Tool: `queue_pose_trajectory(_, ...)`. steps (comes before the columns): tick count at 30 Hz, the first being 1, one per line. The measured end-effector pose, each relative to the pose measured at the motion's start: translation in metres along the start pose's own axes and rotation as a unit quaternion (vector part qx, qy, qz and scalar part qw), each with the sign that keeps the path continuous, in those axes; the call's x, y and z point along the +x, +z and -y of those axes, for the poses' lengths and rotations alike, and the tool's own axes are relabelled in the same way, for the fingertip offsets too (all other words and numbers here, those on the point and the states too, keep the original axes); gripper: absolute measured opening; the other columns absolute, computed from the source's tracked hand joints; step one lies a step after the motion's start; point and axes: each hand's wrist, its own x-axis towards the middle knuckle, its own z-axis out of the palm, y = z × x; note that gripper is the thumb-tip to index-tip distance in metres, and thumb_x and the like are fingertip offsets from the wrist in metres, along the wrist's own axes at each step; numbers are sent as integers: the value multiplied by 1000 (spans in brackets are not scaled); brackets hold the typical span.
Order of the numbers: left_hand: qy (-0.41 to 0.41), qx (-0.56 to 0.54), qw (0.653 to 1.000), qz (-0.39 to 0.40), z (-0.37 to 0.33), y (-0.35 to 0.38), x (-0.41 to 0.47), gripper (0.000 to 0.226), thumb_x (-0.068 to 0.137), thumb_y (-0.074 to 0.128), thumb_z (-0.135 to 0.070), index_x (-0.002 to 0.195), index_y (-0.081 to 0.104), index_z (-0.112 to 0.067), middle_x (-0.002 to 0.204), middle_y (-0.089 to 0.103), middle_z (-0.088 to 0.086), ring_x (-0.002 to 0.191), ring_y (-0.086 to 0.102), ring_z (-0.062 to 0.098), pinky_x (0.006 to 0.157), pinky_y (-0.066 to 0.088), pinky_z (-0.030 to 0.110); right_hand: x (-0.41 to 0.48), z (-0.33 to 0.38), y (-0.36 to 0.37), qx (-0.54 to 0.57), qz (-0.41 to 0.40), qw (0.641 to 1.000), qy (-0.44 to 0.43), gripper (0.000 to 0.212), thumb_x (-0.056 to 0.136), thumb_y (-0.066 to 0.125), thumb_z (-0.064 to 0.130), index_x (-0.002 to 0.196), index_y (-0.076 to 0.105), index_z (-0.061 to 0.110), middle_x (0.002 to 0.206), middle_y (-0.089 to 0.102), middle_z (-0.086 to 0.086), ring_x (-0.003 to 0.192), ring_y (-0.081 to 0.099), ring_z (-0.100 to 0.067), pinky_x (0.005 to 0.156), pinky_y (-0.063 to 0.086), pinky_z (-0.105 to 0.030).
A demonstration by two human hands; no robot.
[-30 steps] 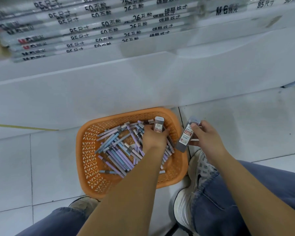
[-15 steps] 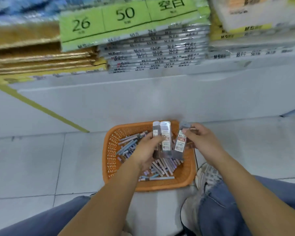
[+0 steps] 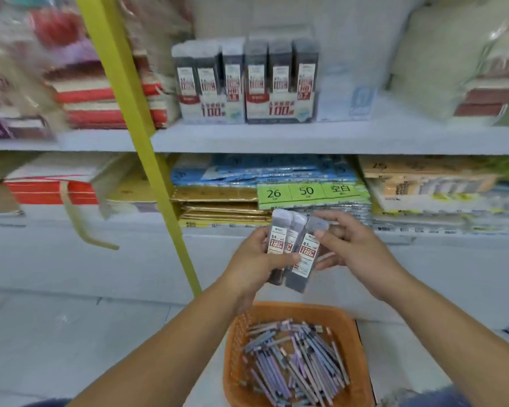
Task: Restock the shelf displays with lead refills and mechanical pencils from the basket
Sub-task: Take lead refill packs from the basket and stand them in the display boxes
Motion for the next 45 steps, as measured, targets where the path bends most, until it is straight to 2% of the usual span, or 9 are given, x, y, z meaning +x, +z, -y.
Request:
queue_pose_trajectory(10,96,-6,994,-46,-96,-13,-8,36,82,82,-15,113,68,-28,100,79,-7,92,75,15,65,56,28,28,91,13,-24,-23,994,-103,21,95,59,13,109,63,28,85,75,-5,65,69,-21,53,57,-32)
queue_pose_trajectory(19,160,-98,979,-83,-121,-29,16,27,84,80,-23,108,69,-32,99,79,-10,92,75,10,78,58,32,71,134,15,-75,-62,982,-160,18,95,60,18,112,61,26,84,76,-1,72,72,-18,61,58,-29)
queue_pose_trajectory(23,205,-160,960,-99,-140,-39,28,27,88,76,-17,111,66,-26,99,79,-2,90,77,15,75,60,29,95,189,-3,-116,-159,934,-298,21,96,58,15,103,56,35,80,75,6,71,70,-15,64,58,-32)
queue_pose_trajectory(27,218,-162,959,-78,-148,-41,36,23,94,69,-14,111,65,-28,98,79,-4,88,77,14,71,62,27,111,232,-16,-222,-179,865,-412,36,95,57,14,95,51,50,81,69,11,79,68,-18,72,58,-37)
queue_pose_trajectory(30,214,-172,959,-68,-149,-41,41,22,96,65,-11,111,65,-27,97,79,-4,89,77,14,77,63,32,128,236,-19,-327,-172,836,-405,34,94,59,18,98,49,51,83,67,13,77,67,-16,80,56,-44)
queue_pose_trajectory(33,220,-177,957,-68,-149,-42,43,21,96,66,-12,112,66,-26,98,79,-3,90,77,15,76,63,33,143,224,-20,-356,-138,843,-379,31,94,58,22,103,49,50,92,67,10,85,67,-18,82,55,-49)
queue_pose_trajectory(36,221,-171,958,-65,-149,-42,46,22,95,68,-13,112,66,-25,99,79,-3,90,77,16,76,63,32,151,217,-22,-367,-153,828,-396,26,94,59,24,106,49,46,91,65,11,83,64,-12,80,55,-43)
queue_pose_trajectory(41,218,-150,962,-73,-146,-41,49,20,95,67,-13,113,67,-24,98,80,-3,89,77,15,74,63,29,153,215,-26,-385,-154,809,-417,30,93,58,25,107,46,48,86,60,23,82,58,6,69,41,-11)
queue_pose_trajectory(45,215,-159,960,-84,-146,-41,52,20,94,69,-14,112,67,-23,98,80,-3,89,77,15,73,62,28,154,213,-27,-382,-145,818,-406,25,94,60,22,105,49,41,84,61,19,83,62,-1,69,42,-14)
